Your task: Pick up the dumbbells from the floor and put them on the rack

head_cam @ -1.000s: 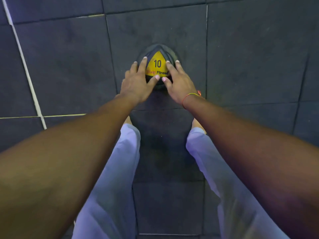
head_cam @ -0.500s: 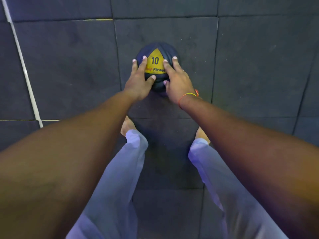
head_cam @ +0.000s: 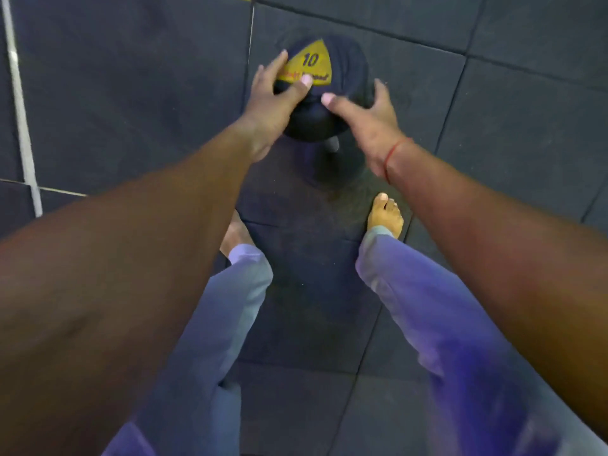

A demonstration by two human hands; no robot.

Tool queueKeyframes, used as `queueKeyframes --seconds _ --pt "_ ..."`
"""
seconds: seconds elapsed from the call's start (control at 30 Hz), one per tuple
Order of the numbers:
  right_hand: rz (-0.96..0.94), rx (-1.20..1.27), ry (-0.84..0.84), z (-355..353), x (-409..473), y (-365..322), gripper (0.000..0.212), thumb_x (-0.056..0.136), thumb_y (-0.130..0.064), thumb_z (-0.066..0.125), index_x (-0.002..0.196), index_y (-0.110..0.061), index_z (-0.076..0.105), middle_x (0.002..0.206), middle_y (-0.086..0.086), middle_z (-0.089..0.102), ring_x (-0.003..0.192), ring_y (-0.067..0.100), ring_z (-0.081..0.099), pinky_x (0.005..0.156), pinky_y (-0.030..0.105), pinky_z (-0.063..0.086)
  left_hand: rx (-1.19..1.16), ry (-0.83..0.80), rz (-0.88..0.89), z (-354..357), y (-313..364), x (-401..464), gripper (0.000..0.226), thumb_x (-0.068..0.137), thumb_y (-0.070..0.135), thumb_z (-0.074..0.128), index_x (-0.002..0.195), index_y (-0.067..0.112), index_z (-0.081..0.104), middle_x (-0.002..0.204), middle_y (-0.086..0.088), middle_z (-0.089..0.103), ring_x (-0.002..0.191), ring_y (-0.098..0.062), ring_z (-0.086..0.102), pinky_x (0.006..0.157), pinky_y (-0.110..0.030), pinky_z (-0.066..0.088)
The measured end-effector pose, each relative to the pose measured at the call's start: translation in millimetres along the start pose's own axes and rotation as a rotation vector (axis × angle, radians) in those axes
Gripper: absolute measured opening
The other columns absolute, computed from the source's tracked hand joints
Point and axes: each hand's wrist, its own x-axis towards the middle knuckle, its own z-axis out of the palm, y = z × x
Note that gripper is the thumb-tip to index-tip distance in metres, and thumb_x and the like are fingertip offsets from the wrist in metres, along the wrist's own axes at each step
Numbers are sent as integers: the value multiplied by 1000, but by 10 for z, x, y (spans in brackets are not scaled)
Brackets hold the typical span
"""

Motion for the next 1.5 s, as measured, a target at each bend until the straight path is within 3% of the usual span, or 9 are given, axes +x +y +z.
queueKeyframes --seconds 0.17,0.3,0.47,0.57,0.7,0.83,1.17,1.37,1.5 --pt "-17 10 -118 319 480 -103 116 65 -53 80 153 -20 12 141 -1 52 123 8 52 108 26 39 -259 123 -73 -40 150 477 47 87 47 65 132 39 53 123 16 63 98 -1 67 63 -24 58" --pt "-58 -596 -326 343 801 135 118 56 -77 72 150 -24 24 145 -2 48 132 16 46 111 32 36 -282 202 -176 -197 177 860 41 95 45 51 135 35 50 123 11 64 102 -10 66 74 -31 57" --pt "-320 -1205 -199 695 1162 -24 69 81 -54 64 136 -20 41 130 11 55 122 32 52 98 41 39 -226 203 -79 -242 -56 1104 100 79 45 69 154 41 3 153 12 35 127 -10 50 103 -41 48" --pt "-271 -1206 -81 791 1263 -77 57 84 -33 68 131 -15 42 134 10 43 123 33 51 99 45 39 -360 169 -199 10 -161 1140 113 75 44 79 155 29 0 148 5 43 125 -14 51 102 -37 46" --pt "-141 -1207 -136 838 1455 -103 46 88 -19 58 131 -10 43 135 11 50 124 32 53 101 43 38 -424 104 -353 231 -161 1259 42 82 38 76 113 16 61 98 3 67 101 -17 65 103 -42 46" --pt "-65 -1143 -223 902 1702 -174 43 89 -13 57 130 -3 52 131 13 59 121 27 58 93 33 47 -597 47 -384 188 -44 1558 26 89 38 67 104 18 60 118 -2 65 110 -18 62 107 -41 42" --pt "-152 -954 -218 880 1459 128 32 86 -12 60 117 -7 54 123 18 61 116 33 58 89 34 45 -862 124 -410 276 12 1225 18 95 16 63 79 14 57 56 2 64 61 -12 62 62 -29 53" --pt "-237 -886 -220 744 645 67 27 82 -12 57 107 -12 49 104 21 67 101 41 63 82 45 52 -776 250 -265 263 -59 368 15 81 11 72 76 17 59 62 7 68 67 -11 55 68 -26 47" --pt "-264 -870 -165 751 -25 -258 25 83 -23 60 105 -11 61 105 20 69 109 43 57 75 43 50 -633 389 -140 85 224 -342 30 82 10 71 110 10 62 119 -12 66 107 -22 61 96 -39 51"
